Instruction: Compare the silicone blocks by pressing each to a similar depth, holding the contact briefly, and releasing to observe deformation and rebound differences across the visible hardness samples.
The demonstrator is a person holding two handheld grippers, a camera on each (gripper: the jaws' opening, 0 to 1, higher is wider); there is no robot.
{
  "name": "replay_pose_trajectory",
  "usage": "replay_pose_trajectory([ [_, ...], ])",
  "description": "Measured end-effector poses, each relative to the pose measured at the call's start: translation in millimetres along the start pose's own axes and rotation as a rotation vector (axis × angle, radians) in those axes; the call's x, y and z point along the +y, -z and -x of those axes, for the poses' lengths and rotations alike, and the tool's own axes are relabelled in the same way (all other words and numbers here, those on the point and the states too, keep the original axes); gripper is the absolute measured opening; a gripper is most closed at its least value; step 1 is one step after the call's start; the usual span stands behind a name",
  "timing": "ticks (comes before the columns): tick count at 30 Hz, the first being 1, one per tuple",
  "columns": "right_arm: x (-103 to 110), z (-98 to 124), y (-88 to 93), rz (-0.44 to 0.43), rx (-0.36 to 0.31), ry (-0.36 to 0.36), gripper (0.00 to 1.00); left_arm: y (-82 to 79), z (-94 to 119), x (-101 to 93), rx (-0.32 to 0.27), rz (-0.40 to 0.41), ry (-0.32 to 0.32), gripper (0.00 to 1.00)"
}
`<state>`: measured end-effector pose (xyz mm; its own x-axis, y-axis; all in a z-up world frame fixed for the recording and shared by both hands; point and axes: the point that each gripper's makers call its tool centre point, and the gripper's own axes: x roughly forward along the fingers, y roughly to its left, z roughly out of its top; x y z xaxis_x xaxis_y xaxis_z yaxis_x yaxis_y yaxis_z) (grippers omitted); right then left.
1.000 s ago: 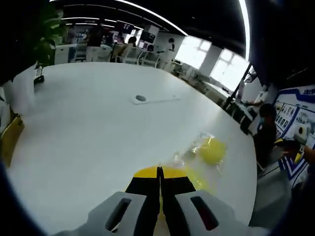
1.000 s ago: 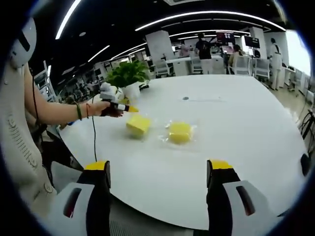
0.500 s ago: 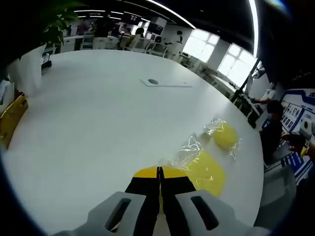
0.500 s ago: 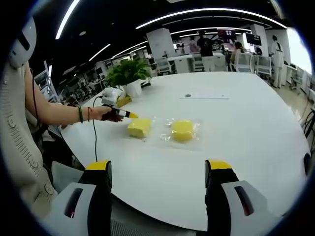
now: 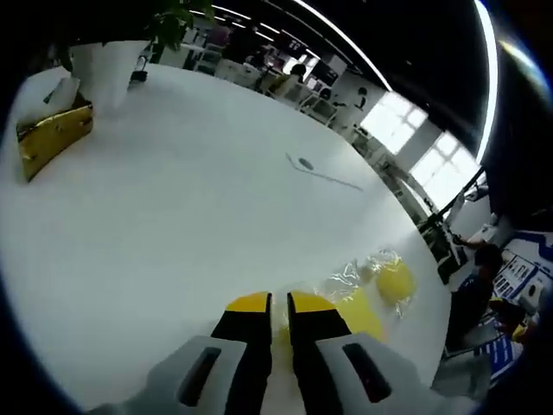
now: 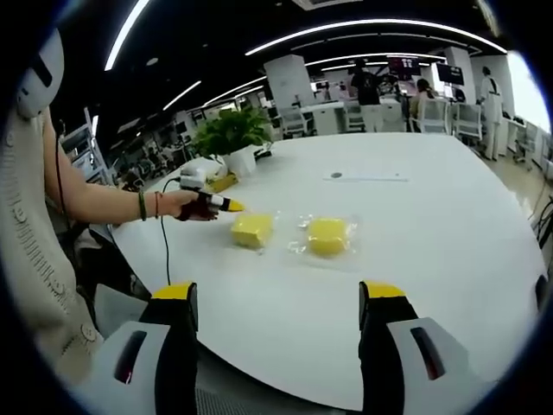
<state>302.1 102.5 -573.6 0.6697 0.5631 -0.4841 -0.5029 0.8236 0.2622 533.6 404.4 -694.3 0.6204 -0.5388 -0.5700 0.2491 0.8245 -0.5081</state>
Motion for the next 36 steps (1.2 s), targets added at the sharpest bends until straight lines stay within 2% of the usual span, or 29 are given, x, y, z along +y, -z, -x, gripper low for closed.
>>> replay_pose_trajectory([
  [4,4,0,-3.2,0.007,-0.014,-0.02,0.71,-8.6,22,-11.1,-0.045,0.01,0.015,0.11],
  [6,6,1,-5.5,0.017,-0.027,-0.032,0.71,-10.1,38,-23.8,-0.074,0.012,0.033,0.14],
  [8,9,1,-7.7,0.023,-0.039,-0.045,0.71,-11.2,55,-44.2,-0.118,0.018,0.099,0.2],
  [9,10,2,-8.1,0.023,-0.046,-0.052,0.72,-9.4,65,-56.7,-0.136,0.069,0.141,0.23],
  [11,12,4,-9.6,0.026,-0.058,-0.065,0.72,-4.5,82,-70.9,-0.159,0.101,0.175,0.28],
  [19,16,14,-11.9,0.036,-0.097,-0.096,0.73,23.3,138,-110.4,-0.227,0.038,0.18,0.4],
  [21,17,16,-11.4,0.035,-0.105,-0.105,0.74,36.0,151,-119.9,-0.23,0.002,0.176,0.46],
  [24,16,21,-9.3,0.026,-0.112,-0.112,0.75,57.8,168,-131.6,-0.204,-0.089,0.156,0.53],
  [27,14,27,-2.7,-0.009,-0.11,-0.125,0.75,81.9,183,-143.6,-0.177,-0.215,0.131,0.6],
  [28,13,29,-0.6,-0.01,-0.111,-0.125,0.75,88.1,186,-145.6,-0.166,-0.232,0.122,0.61],
  [31,7,36,15.1,-0.02,-0.07,-0.109,0.78,109.3,197,-147.3,-0.123,-0.294,0.064,0.64],
  [33,5,40,22.1,-0.031,-0.06,-0.105,0.79,115.7,202,-147.6,-0.116,-0.332,0.036,0.65],
  [36,1,45,29.3,-0.033,-0.049,-0.092,0.79,122.5,213,-149.6,-0.131,-0.347,0.0,0.67],
])
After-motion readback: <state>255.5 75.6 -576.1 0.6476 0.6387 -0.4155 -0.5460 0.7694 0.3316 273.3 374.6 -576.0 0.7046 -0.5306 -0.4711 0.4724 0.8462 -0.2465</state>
